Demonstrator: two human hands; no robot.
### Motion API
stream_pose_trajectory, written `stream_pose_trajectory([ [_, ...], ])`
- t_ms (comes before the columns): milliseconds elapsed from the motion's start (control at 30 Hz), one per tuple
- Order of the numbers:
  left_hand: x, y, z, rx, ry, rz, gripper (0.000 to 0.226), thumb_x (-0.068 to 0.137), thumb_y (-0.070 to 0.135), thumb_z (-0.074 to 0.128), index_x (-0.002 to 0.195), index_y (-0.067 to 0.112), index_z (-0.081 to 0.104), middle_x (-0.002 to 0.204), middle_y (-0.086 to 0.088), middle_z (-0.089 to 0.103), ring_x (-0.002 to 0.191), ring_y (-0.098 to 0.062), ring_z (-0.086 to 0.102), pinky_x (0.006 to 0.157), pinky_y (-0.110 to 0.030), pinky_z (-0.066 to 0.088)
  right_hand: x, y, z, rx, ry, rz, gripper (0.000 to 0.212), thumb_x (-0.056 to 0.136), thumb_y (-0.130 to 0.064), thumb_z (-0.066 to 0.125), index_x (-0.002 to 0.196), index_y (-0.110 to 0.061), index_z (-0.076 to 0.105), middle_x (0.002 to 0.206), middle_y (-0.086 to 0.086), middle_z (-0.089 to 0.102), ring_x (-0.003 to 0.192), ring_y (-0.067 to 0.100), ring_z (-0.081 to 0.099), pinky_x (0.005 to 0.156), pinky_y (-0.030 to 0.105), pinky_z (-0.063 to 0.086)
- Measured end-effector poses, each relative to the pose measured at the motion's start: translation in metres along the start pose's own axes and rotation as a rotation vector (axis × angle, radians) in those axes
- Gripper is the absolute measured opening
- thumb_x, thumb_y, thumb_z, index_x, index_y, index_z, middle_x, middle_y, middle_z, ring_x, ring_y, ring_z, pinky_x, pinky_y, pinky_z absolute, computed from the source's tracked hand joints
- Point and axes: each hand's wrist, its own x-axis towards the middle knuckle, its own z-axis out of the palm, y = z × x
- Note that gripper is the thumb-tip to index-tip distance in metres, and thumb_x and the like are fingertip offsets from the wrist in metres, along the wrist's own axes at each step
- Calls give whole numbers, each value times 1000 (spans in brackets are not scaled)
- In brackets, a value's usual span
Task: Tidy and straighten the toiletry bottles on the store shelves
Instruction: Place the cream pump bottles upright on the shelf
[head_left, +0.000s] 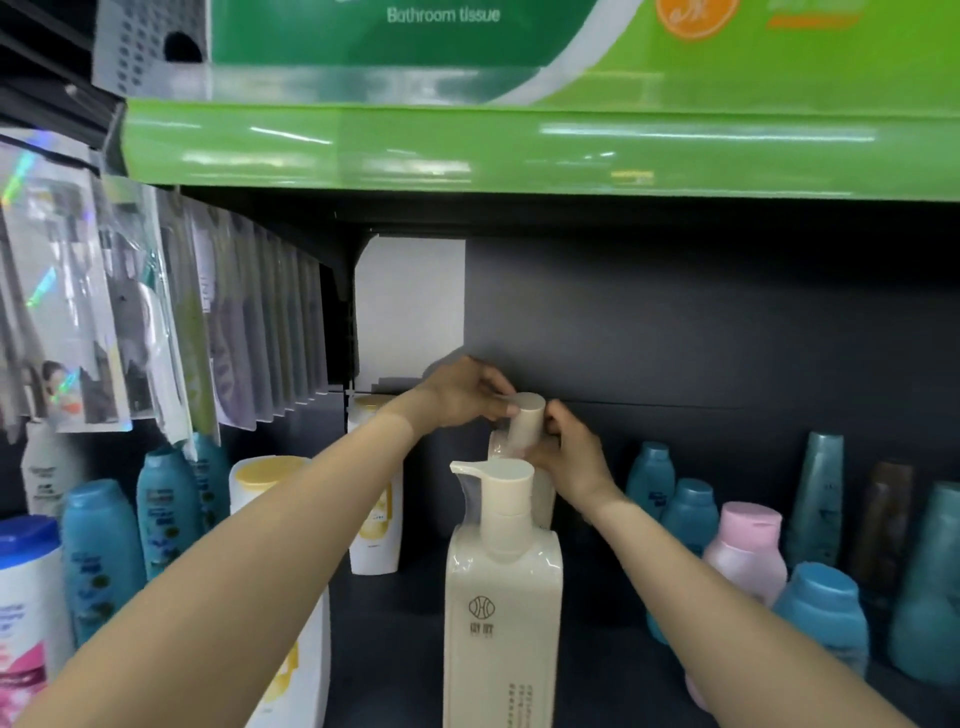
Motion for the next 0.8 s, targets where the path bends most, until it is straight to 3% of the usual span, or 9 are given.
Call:
stream_pose_trajectory([
  [133,-11,18,-4,-86,65,69,24,80,16,72,101,6,66,82,1,66,81,-13,63,76,-19,50,-9,-19,-17,-37,97,-65,34,71,-8,78,96,-2,56,93,-1,59,87,12,50,60,2,33],
  [233,-21,35,-3,-95,84,103,25,78,22,74,99,10,66,86,1,66,87,-15,62,85,-26,51,-19,-33,-33,-77,135,-96,36,71,-12,78,101,-6,59,94,-4,58,89,12,50,60,1,32],
  [367,-36,56,5,-28,139,91,31,74,32,77,96,14,64,83,6,62,85,-16,59,89,-31,49,-41,-47,-51,-31,135,-83,36,73,-13,78,105,-10,61,99,-2,60,93,15,54,70,22,39],
  [500,-60,74,13,-28,226,119,31,70,39,79,90,22,63,88,3,65,92,-18,62,90,-39,51,-71,-63,-65,-1,142,-114,36,74,-11,77,106,-9,60,99,0,63,91,12,55,69,16,41],
  [633,-91,96,18,-47,242,190,30,77,35,74,99,17,63,94,3,64,95,-15,62,87,-33,53,-102,-86,-76,-81,180,-131,35,77,-14,75,109,-12,60,100,-5,62,94,7,55,69,9,38],
  [800,-124,113,20,-159,260,222,27,75,32,76,92,18,60,87,5,62,90,-16,62,85,-40,54,-137,-117,-81,-190,240,-135,34,80,-16,72,110,-12,56,100,-3,61,92,10,55,75,22,41],
])
